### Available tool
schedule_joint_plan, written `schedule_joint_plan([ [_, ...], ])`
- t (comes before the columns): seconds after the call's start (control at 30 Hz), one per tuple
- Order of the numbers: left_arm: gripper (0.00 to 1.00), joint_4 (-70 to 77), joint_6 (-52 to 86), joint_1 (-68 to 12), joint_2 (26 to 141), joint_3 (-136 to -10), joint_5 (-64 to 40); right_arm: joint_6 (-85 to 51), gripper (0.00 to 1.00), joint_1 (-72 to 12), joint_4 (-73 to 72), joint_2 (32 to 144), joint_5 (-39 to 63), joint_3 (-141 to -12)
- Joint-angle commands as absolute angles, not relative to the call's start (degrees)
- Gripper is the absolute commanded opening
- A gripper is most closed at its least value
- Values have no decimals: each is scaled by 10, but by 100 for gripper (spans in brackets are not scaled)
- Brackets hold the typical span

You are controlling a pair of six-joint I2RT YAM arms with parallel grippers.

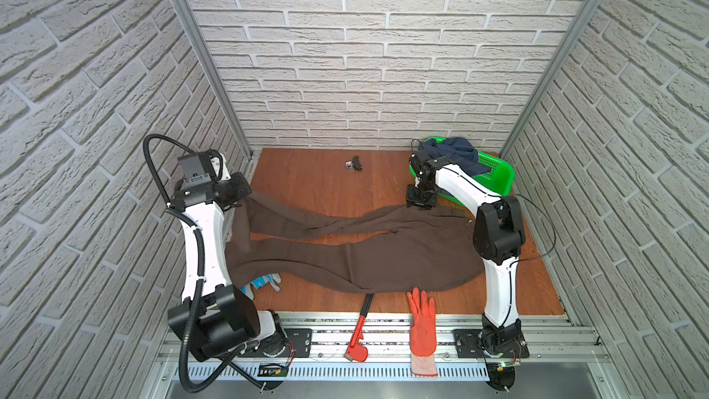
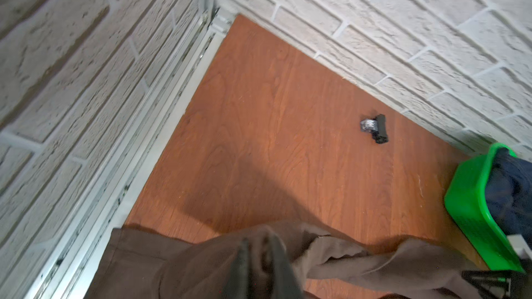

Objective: Fold and stack the trousers
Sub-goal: Flatten out the trousers at the center of the table.

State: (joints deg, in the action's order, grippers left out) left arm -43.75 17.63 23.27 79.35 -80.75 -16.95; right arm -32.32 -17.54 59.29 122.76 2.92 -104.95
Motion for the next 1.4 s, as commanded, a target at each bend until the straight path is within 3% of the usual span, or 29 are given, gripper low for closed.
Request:
schedule_joint_plan([
  [0.0, 51, -482, 187, 236, 837, -851, -141, -315, 46, -176, 601, 1231, 24, -1042],
  [0.17, 66, -517, 195, 236, 865, -842, -121, -317, 46, -181, 600, 1250, 16, -1047],
  [0.37, 69, -515, 198, 236, 918, -796, -125, -316, 43, -183, 594, 1284, 12, -1058],
  [0.43, 68, -508, 202, 235, 939, -783, -126, -316, 37, -183, 589, 1291, 7, -1062],
  [0.6, 69, -487, 214, 233, 983, -770, -137, -314, 6, -183, 573, 1280, 2, -1063],
  [0.93, 70, -488, 215, 230, 1006, -764, -114, -308, 5, -198, 545, 1033, -75, -944],
  [1.13, 70, -495, 212, 233, 1008, -767, -101, -307, 5, -192, 579, 951, -140, -883],
  [1.37, 71, -509, 204, 235, 1019, -770, -95, -338, 5, -195, 594, 866, -125, -748],
])
